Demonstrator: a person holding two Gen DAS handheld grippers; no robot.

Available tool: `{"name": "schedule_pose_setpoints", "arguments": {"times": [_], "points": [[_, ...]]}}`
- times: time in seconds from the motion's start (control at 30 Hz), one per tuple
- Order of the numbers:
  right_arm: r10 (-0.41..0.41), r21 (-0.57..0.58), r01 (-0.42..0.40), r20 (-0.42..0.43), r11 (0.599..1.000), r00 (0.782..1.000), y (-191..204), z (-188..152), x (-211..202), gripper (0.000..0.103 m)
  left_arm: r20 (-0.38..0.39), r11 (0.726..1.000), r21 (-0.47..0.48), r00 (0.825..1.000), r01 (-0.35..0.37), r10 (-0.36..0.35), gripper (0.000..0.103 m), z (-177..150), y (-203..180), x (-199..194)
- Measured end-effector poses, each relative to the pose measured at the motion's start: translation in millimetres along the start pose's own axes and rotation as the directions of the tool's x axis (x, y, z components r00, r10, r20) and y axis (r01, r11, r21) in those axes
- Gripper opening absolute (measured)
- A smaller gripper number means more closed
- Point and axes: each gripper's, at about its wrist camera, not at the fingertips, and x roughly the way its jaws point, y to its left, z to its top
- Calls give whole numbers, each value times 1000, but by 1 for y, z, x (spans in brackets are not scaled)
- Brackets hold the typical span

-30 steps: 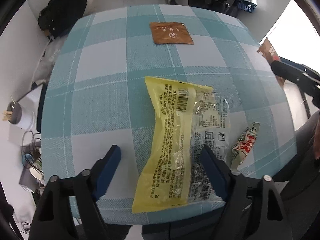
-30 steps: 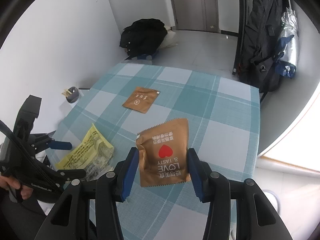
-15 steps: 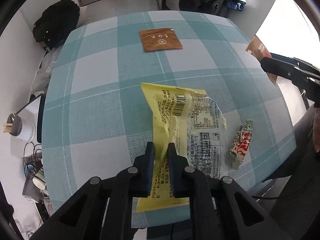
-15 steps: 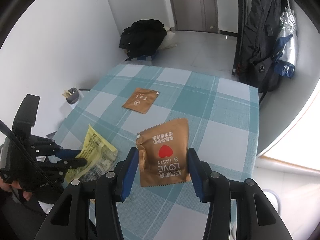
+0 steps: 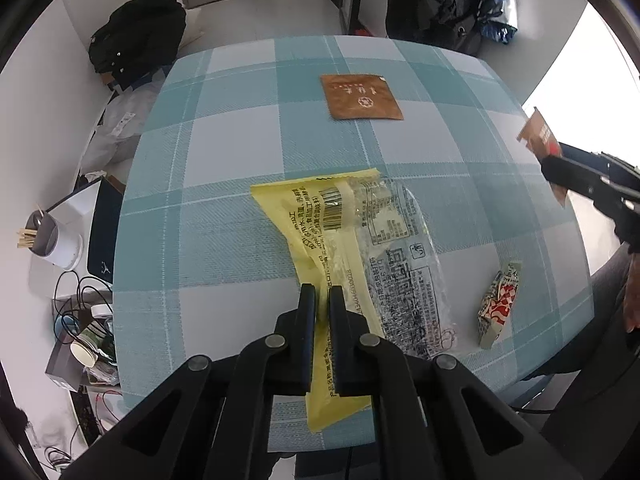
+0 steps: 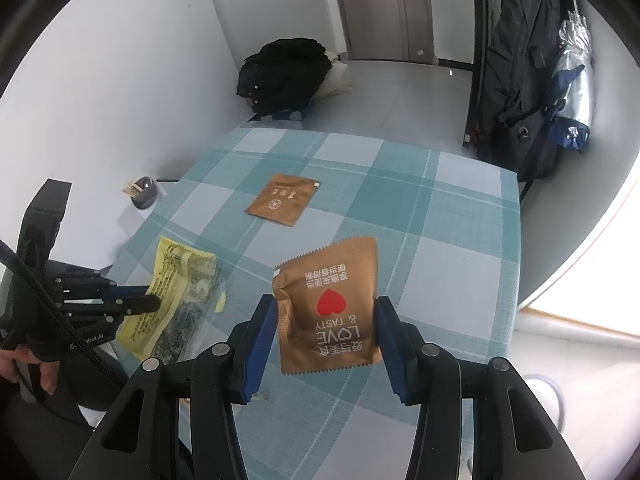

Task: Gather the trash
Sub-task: 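Grasp the yellow bread wrapper with the left tool while the right tool holds the sachet, then carry the yellow wrapper with the left tool while the right tool carries the sachet to the bin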

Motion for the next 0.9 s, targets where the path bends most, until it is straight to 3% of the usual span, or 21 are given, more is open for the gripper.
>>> {"name": "schedule_pose_setpoints", "arguments": {"times": [0.63,0.9], "points": [[35,10,-35,43,999,998,15,3,-3,48,116,996,-85,993,24,-14,2,6,23,-31],[29,29,-33,117,999,993,19,10,-22,48,217,994,-85,975,66,-46,2,13,19,-61]]}}
